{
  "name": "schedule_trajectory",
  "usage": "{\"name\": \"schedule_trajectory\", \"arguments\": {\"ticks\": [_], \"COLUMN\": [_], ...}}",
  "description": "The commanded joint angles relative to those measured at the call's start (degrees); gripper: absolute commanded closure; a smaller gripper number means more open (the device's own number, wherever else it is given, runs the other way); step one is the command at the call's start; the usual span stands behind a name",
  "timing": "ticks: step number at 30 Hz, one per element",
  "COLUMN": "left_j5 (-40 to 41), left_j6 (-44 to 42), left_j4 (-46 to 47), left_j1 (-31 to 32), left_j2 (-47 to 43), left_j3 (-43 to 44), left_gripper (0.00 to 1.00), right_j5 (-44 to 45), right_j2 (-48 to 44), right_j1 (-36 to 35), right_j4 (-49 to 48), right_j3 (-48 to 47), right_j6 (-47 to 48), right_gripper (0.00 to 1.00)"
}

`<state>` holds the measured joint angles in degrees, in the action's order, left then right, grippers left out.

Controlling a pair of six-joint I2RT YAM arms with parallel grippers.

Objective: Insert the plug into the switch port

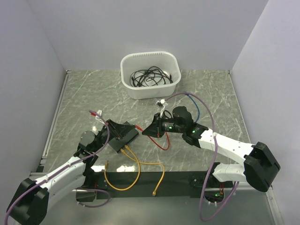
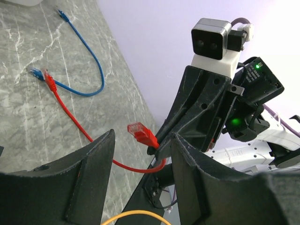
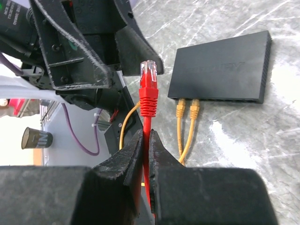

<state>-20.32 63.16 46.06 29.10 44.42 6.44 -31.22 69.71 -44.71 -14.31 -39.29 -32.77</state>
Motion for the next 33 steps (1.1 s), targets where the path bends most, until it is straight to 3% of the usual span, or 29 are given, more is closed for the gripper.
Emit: {"name": "schedule_trajectory", "arguments": {"ticks": [1,7,33], "left_j5": [1.15,1.51,1.24], "left_j6": [-0.75,-0.67,-1.02], "left_j4": [2.89,3.33,2.72], "left_j1": [0.43,0.60,1.13], "left_j2": [-0.13,0.22,-1.01], "left_j3": [1.30,1.30,1.12], "left_gripper": [0.43,0.45,0.71], "right_j5": [-1.12,-0.86,0.99], "right_j2": [-0.98,-0.46,1.74], "right_j1": [-0.91,-1.52,-3.02], "right_j4": [-3.71,-3.54,-4.59], "right_j3": [0.44,-0.09,-0.70], "right_j6": [-0.54,-0.19,-0.54], "right_gripper": [1.00,1.00,1.00]}}
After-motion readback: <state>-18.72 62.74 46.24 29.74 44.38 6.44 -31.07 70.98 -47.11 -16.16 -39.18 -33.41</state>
